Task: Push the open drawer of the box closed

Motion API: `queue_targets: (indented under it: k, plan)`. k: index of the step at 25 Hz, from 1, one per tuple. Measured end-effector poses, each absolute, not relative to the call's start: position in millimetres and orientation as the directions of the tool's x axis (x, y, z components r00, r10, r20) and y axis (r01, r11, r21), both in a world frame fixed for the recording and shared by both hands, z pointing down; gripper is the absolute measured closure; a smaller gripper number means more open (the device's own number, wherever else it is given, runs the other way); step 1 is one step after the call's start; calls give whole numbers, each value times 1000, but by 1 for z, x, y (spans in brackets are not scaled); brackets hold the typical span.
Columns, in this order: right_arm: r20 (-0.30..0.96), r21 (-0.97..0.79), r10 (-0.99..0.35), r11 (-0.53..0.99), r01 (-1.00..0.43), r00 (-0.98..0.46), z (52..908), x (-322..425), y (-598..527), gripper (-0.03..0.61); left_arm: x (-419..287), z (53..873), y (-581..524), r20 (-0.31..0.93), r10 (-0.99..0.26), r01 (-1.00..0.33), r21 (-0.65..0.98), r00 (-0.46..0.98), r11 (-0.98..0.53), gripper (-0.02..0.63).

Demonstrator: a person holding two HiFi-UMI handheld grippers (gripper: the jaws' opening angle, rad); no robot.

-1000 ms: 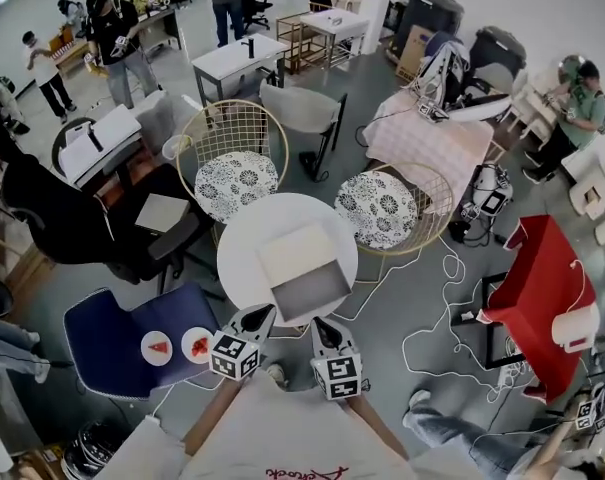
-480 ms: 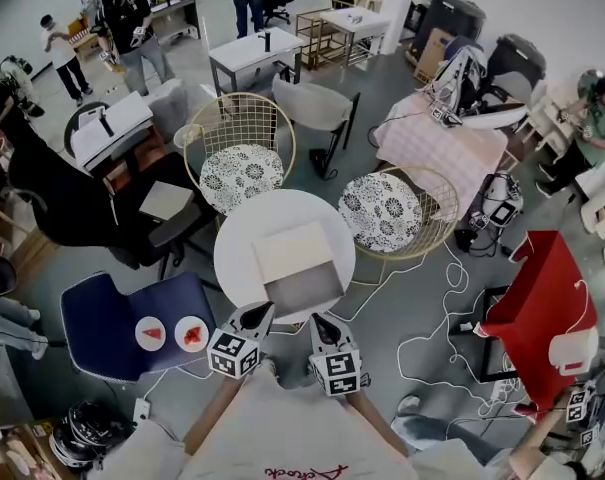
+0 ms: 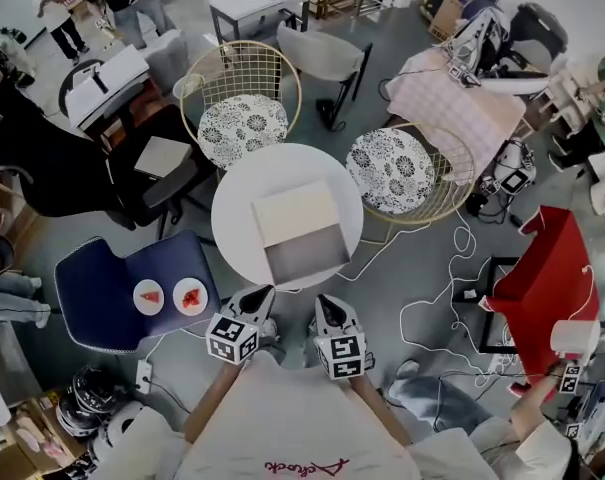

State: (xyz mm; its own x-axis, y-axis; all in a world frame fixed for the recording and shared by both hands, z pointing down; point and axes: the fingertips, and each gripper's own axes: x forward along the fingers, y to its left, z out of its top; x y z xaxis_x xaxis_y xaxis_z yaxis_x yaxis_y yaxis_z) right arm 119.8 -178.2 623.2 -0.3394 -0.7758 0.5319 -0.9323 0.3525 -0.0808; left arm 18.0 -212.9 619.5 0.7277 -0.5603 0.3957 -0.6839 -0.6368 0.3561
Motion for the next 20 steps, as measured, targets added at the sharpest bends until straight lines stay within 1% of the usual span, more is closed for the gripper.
queue_targets:
  k: [11, 20]
  plan:
    - [686, -139, -651, 319, -937, -323, 700, 121, -128, 563, 10, 673, -179, 486, -502, -695, 419, 715, -585, 601]
    - [731, -166, -593, 326, -931, -338, 730, 122, -110, 563, 12, 698, -159, 519, -478, -703, 450, 708, -551, 601]
